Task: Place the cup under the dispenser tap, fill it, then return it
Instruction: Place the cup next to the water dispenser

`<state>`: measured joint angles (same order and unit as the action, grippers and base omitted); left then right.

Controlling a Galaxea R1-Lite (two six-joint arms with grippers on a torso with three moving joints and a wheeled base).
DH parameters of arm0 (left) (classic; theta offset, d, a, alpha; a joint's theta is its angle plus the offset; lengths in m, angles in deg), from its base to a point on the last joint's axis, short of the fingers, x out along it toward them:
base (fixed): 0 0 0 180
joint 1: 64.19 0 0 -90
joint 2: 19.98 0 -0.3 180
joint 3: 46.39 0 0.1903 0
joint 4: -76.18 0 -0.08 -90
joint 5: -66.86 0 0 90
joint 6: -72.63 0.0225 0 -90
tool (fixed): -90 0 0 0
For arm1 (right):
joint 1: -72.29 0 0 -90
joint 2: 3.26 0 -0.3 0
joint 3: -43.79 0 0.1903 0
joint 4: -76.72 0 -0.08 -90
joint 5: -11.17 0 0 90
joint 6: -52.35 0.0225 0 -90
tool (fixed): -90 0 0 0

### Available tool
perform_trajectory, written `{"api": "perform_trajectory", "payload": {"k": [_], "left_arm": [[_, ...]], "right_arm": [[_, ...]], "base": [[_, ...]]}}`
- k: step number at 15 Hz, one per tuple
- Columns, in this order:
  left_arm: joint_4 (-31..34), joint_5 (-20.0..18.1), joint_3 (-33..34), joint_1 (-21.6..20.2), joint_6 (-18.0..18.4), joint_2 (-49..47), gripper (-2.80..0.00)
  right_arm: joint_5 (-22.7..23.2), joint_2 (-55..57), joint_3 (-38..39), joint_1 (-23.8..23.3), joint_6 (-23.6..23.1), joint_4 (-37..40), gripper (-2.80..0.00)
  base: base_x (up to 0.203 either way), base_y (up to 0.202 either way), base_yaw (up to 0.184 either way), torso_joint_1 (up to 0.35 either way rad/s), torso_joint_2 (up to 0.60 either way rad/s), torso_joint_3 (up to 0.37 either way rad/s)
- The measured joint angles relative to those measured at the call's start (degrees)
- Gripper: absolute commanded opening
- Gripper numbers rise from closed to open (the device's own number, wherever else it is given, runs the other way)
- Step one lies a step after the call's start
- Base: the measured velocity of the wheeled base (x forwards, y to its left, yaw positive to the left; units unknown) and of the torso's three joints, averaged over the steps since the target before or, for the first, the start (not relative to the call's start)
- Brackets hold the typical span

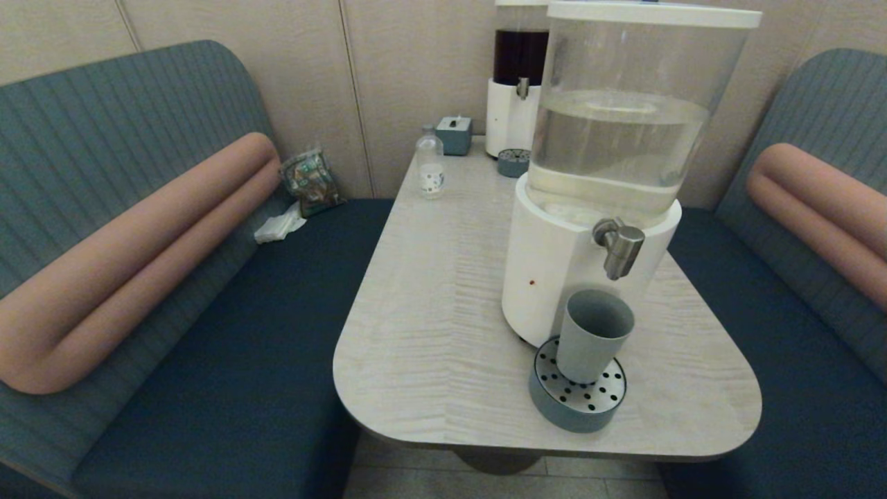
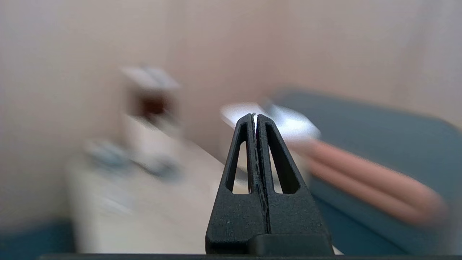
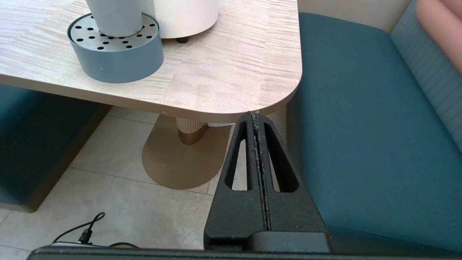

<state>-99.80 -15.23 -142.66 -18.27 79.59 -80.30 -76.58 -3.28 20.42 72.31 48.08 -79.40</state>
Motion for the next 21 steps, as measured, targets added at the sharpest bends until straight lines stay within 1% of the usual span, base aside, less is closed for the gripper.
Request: {"api": "perform_trajectory", "payload": {"k": [1, 2, 3, 4, 5, 6, 7, 8, 9, 11, 12, 13, 14, 15, 16, 17, 19, 20, 21], "left_arm": [[-0.17, 3.17, 0.23, -0.22, 3.91, 3.99, -2.80], [-1.17, 5.68, 0.28, -0.66, 7.00, 7.31, -2.80], [-3.16, 8.02, 0.26, -1.46, 9.32, 10.49, -2.80], [-6.29, 10.12, -0.14, -2.60, 9.37, 12.86, -2.80], [-10.48, 12.45, -1.02, -4.22, 8.36, 14.72, -2.80], [-15.04, 14.75, -1.86, -6.55, 7.63, 16.18, -2.80], [-18.54, 16.17, -2.08, -8.95, 7.47, 17.32, -2.80], [-20.23, 16.67, -1.13, -12.02, 7.49, 18.58, -2.80], [-20.44, 17.29, 0.37, -15.91, 7.51, 20.04, -2.80], [-19.90, 19.83, 3.68, -24.20, 7.23, 24.26, -2.80], [-18.77, 20.20, 5.29, -27.34, 7.08, 26.62, -2.80], [-15.80, 18.64, 7.30, -30.01, 6.94, 29.77, -2.80], [-11.83, 16.21, 9.49, -32.07, 6.66, 33.42, -2.80], [-9.01, 13.99, 11.35, -33.39, 6.34, 36.62, -2.80], [-7.74, 11.60, 13.28, -34.57, 6.02, 39.46, -2.80], [-5.90, 9.16, 15.12, -35.62, 6.53, 41.38, -2.80], [-0.47, 5.11, 16.12, -38.62, 10.32, 43.14, -2.80], [1.96, 2.69, 16.12, -40.65, 10.88, 43.89, -2.80], [4.68, 0.43, 16.53, -42.39, 10.42, 45.10, -2.80]], "right_arm": [[0.00, 0.00, 0.00, 0.00, 0.00, 0.01, -2.80], [0.00, 0.00, 0.00, 0.00, 0.00, 0.01, -2.80], [0.01, 0.00, 0.00, 0.00, 0.00, 0.01, -2.80], [0.00, 0.00, 0.00, -0.02, -0.02, 0.01, -2.80], [0.00, 0.00, 0.00, 0.00, -0.02, 0.01, -2.80], [0.00, 0.00, 0.00, 0.00, 0.00, 0.01, -2.80], [0.00, 0.00, 0.00, -0.02, -0.02, 0.00, -2.80], [-0.02, 0.00, 0.00, 0.00, 0.02, 0.00, -2.80], [-0.01, 0.00, 0.00, -0.01, 0.00, 0.01, -2.80], [0.00, 0.00, 0.00, -0.02, 0.02, 0.01, -2.80], [0.02, 0.00, 0.00, -0.02, 0.02, 0.01, -2.80], [0.02, 0.00, 0.00, -0.02, -0.02, 0.01, -2.80], [0.00, 0.00, 0.00, 0.00, -0.02, 0.01, -2.80], [0.00, 0.00, 0.00, 0.00, -0.02, 0.01, -2.80], [0.00, 0.00, 0.00, -0.02, -0.02, 0.01, -2.80], [0.00, 0.00, 0.00, 0.00, 0.00, 0.01, -2.80], [0.00, 0.00, 0.00, -0.02, 0.00, 0.01, -2.80], [0.00, 0.00, 0.00, -0.02, -0.03, 0.01, -2.80], [0.00, 0.00, 0.00, -0.02, -0.02, 0.01, -2.80]], "base": [[0.000, 0.000, 0.000, 0.000, 0.00, 0.000], [0.000, 0.000, 0.000, 0.000, 0.00, 0.000], [0.000, 0.000, 0.000, 0.000, 0.00, 0.000], [0.000, 0.000, 0.000, 0.000, 0.00, 0.000], [0.000, 0.000, 0.000, 0.000, 0.00, 0.000], [0.000, 0.000, 0.000, 0.000, 0.00, 0.000], [0.000, 0.000, 0.000, 0.000, 0.00, 0.000], [0.000, 0.000, 0.000, 0.000, 0.00, 0.000], [0.000, 0.000, 0.000, 0.000, 0.00, 0.000], [0.000, 0.000, 0.000, 0.000, 0.00, 0.000], [0.000, 0.000, 0.000, 0.000, 0.00, 0.000], [0.000, 0.000, 0.000, 0.000, 0.00, 0.000], [0.000, 0.000, 0.000, 0.000, 0.00, 0.000], [0.000, 0.000, 0.000, 0.000, 0.00, 0.000], [0.000, 0.000, 0.000, 0.000, 0.00, 0.000], [0.000, 0.000, 0.000, 0.000, 0.00, 0.000], [0.000, 0.000, 0.000, 0.000, 0.00, 0.000], [0.000, 0.000, 0.000, 0.000, 0.00, 0.000], [0.000, 0.000, 0.000, 0.000, 0.00, 0.000]]}}
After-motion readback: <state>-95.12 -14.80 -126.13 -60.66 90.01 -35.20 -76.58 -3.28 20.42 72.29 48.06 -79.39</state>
